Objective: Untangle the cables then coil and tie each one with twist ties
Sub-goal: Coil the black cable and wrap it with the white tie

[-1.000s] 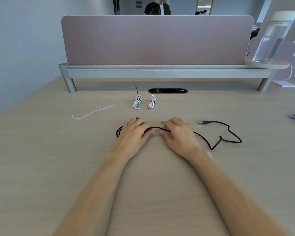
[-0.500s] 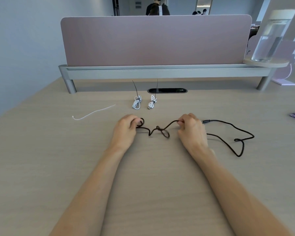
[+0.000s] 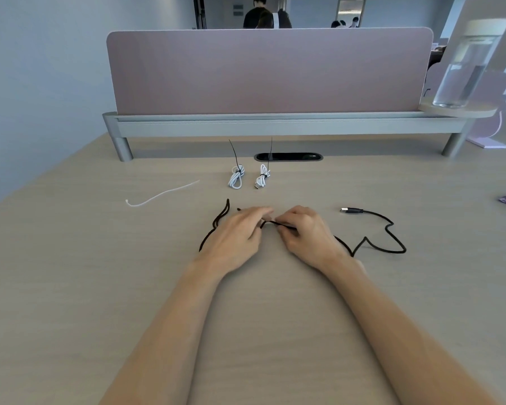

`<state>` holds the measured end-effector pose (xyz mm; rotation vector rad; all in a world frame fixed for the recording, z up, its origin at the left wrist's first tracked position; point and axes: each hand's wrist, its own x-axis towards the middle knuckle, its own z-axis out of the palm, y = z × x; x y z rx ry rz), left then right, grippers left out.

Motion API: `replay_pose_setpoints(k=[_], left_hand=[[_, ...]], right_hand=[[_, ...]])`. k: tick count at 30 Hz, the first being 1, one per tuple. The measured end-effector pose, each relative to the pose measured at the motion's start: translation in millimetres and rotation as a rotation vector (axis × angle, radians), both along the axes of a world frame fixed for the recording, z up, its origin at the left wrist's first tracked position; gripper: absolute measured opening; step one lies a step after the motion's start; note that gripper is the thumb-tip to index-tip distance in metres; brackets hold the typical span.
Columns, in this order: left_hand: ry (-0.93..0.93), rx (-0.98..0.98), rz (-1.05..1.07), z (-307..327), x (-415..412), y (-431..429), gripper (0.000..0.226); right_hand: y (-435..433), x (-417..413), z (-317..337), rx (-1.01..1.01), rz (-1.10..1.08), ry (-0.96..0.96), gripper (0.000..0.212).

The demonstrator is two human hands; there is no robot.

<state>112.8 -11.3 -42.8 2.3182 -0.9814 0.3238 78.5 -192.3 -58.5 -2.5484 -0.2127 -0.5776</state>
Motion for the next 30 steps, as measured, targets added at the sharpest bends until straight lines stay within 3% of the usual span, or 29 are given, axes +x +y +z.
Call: replay_pose_setpoints(k=[2, 5, 7, 10, 18, 21, 25, 28, 30], left_hand=[[0.213, -0.02, 0.012, -4, -1, 1, 0.056], [0.33, -0.154, -0.016, -5, 4, 4, 0.063], [0.342, -0.201, -0.016, -3, 5, 3, 0.066], [0.318, -0.243, 0.005, -4, 5, 2, 0.061], [0.344, -0.32, 0.103, -2, 6, -4, 0.027], [0.35, -0.431, 0.263, 2, 8, -5, 0.028], [0.373, -0.72, 0.485, 2, 15, 6, 0.042], [0.181, -0.5, 0.526, -3, 17, 16, 0.047], [0.109, -0.305, 0.406, -4, 15, 13, 0.046]], right_hand=[[-2, 2, -1, 0.025, 0.04, 0.015, 0.024], [1, 3, -2, -0.029, 0.068, 0.058, 0.041], [4, 2, -2, -0.073, 0.087, 0.077, 0.047], [6, 1, 2, -0.021, 0.09, 0.049, 0.029], [9, -2, 6, -0.055, 0.146, 0.031, 0.016], [5, -3, 8, -0.082, 0.022, 0.039, 0.014], [0, -6, 13, -0.12, -0.227, 0.051, 0.018], [-3, -6, 17, -0.2, -0.357, 0.092, 0.02], [-9, -7, 20, -0.241, -0.439, 0.13, 0.021]])
